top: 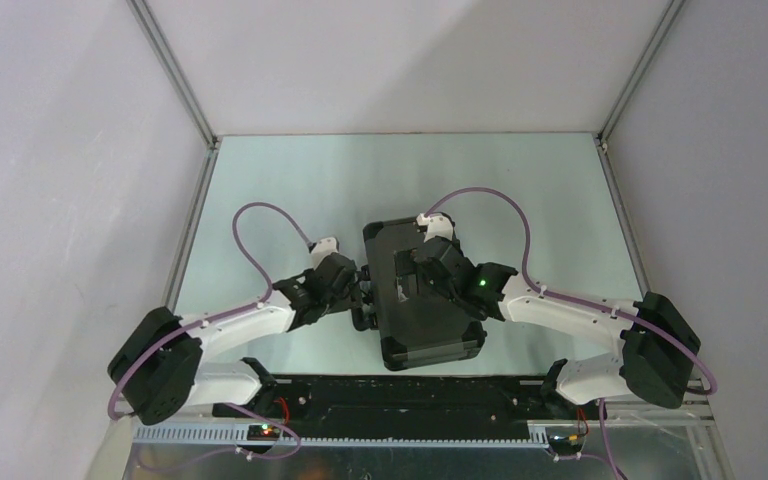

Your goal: Pack up texas hold em set

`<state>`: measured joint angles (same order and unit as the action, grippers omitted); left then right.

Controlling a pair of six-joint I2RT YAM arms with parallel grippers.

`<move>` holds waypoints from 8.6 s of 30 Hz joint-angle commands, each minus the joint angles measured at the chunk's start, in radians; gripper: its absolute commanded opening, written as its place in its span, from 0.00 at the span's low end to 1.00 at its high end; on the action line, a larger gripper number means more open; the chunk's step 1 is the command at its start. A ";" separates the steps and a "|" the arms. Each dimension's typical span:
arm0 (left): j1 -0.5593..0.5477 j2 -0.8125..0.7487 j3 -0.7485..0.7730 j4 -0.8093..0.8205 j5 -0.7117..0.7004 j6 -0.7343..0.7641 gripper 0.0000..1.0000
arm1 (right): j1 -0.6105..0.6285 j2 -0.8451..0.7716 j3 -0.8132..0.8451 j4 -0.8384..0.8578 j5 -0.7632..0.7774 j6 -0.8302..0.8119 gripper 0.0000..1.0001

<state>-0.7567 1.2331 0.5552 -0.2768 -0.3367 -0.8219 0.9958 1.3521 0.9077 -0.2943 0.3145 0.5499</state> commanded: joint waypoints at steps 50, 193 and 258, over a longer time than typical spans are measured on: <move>-0.042 -0.074 0.053 0.125 0.099 0.013 0.67 | 0.006 0.064 0.003 -0.050 -0.046 0.029 0.99; -0.110 0.155 0.075 0.042 0.102 0.061 0.00 | -0.471 0.043 -0.036 -0.244 -0.155 -0.034 0.99; -0.150 0.381 -0.030 0.552 0.536 0.071 0.00 | -0.431 0.122 -0.036 -0.221 -0.166 -0.003 0.99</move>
<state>-0.8017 1.5200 0.5732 0.1230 -0.2226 -0.6189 0.4934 1.4284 0.8795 -0.5419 0.3656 0.5220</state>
